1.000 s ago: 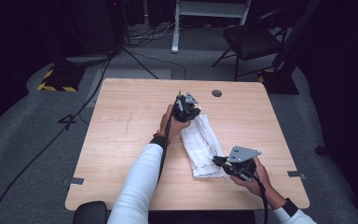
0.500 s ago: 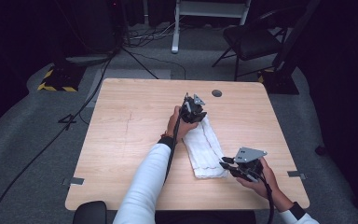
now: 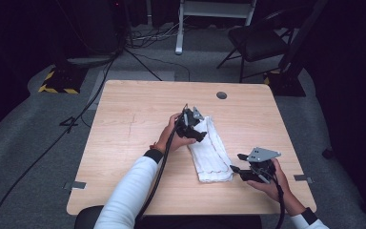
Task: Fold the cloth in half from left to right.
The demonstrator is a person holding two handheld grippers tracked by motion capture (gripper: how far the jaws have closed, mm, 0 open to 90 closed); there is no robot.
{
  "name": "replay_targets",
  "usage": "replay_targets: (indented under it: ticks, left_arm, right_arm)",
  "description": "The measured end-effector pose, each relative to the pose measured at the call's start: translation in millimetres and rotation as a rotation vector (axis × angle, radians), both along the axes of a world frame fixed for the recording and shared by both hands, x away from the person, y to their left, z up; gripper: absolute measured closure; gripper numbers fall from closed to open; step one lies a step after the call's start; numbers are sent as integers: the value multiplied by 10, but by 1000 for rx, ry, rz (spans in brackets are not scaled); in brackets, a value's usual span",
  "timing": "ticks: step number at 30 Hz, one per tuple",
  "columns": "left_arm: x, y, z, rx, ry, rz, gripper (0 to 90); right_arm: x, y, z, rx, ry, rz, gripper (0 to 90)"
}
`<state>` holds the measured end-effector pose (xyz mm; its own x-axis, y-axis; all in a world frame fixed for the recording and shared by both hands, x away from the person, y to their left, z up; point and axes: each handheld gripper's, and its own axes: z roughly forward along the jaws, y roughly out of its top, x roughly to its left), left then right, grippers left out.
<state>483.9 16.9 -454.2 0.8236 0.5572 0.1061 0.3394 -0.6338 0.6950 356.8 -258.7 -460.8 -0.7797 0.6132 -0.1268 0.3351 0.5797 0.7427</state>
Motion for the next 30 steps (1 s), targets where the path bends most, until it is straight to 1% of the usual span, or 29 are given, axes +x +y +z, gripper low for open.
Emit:
replay_targets:
  ticks: [1, 3, 4, 5, 7, 8, 9, 11, 13, 14, 15, 16, 18, 20, 21, 22, 24, 26, 28, 30]
  left_arm:
    - [-60, 25, -2, -6, 3, -17, 226]
    - [-191, 48, -17, -3, 2, -42, 227]
    - [-260, 49, -33, -5, 8, -59, 227]
    - [-324, 43, -44, 12, 12, -82, 227]
    - [-448, 6, -66, 22, 37, -127, 222]
    - [-506, -15, -72, 16, 49, -150, 218]
    - [-565, -36, -76, 8, 57, -170, 218]
    - [-672, -77, -92, 3, 54, -206, 222]
    - [-756, -100, -126, -3, 54, -230, 235]
    - [-793, -107, -151, 1, 48, -240, 251]
    - [-821, -111, -181, -2, 49, -250, 261]
    - [-839, -110, -207, 5, 54, -258, 267]
    - [-855, -104, -274, 24, 48, -258, 266]
    - [-846, -80, -328, 33, 72, -256, 265]
    - [-840, -69, -349, 24, 79, -256, 265]
    - [-839, -56, -358, 20, 89, -253, 265]
    - [-843, -44, -369, 19, 95, -253, 265]
    - [-861, -16, -368, 26, 89, -256, 265]
    - [-883, 30, -373, 24, 87, -256, 265]
    - [-913, 99, -385, 11, 89, -254, 266]
  right_arm:
    - [15, -5, -15, -8, 0, -5, 428]
    - [37, -9, -41, -26, 3, -15, 413]
    - [44, -6, -55, -38, 5, -17, 403]
    - [49, 0, -70, -56, 3, -19, 396]
    - [57, 11, -104, -98, 6, -13, 385]
    - [62, 14, -124, -110, 3, -11, 379]
    - [64, 14, -141, -116, 11, -11, 376]
    - [73, 5, -168, -123, 23, -2, 368]
    - [83, -7, -194, -126, 31, 3, 364]
    - [85, -11, -205, -122, 41, 2, 364]
    - [92, -14, -218, -118, 47, 7, 363]
    - [97, -15, -229, -116, 51, 12, 364]
    - [106, -12, -250, -117, 60, 27, 374]
    - [106, -8, -254, -110, 66, 35, 374]
    - [103, -5, -257, -105, 71, 39, 375]
    - [100, -2, -261, -98, 77, 43, 375]
    - [93, 7, -266, -89, 85, 47, 378]
    - [70, 34, -263, -92, 93, 48, 378]
    - [30, 86, -259, -95, 98, 64, 378]
    - [-12, 147, -260, -95, 103, 77, 378]
